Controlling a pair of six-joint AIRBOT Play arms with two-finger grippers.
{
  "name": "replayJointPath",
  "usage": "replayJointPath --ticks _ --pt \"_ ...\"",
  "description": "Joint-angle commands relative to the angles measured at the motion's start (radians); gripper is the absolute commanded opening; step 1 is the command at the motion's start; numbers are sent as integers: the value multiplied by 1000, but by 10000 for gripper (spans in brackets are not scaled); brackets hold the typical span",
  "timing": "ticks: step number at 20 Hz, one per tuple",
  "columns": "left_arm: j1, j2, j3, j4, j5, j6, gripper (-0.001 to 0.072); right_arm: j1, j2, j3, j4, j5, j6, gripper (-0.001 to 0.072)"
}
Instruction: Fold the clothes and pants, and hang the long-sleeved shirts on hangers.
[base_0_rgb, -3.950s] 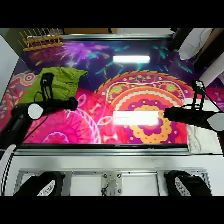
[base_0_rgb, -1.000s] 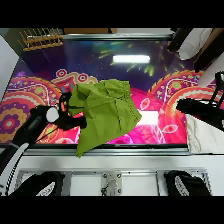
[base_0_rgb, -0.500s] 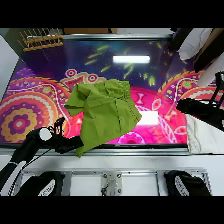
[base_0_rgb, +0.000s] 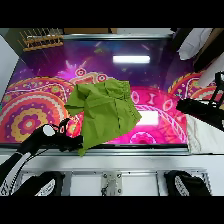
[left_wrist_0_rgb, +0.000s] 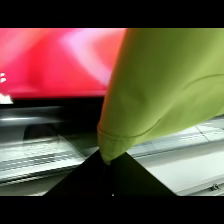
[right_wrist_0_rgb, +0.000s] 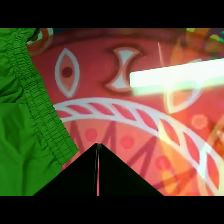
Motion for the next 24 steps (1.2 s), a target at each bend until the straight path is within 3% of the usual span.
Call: replayJointPath --ticks 1,2,3,4,9,14,22,24 --pt "18 27 80 39 -22 20 3 0 -22 0 0 53 0 37" --pt "26 51 109 54 -27 20 3 0 -45 -2 1 89 0 123" --pt "27 77 133 64 -28 20 3 0 -79 -7 1 128 0 414" --pt "27 99 150 69 -26 20 3 0 -119 -18 1 158 0 630" --pt "16 137 168 85 -18 21 3 70 -399 -60 63 101 0 640" --pt "16 67 168 85 -25 21 3 251 -649 -50 231 -137 0 638" --pt "16 47 168 84 -24 21 4 396 -768 9 335 -356 -3 634" --pt "16 47 168 84 -23 21 4 400 -780 9 357 -375 -3 474"
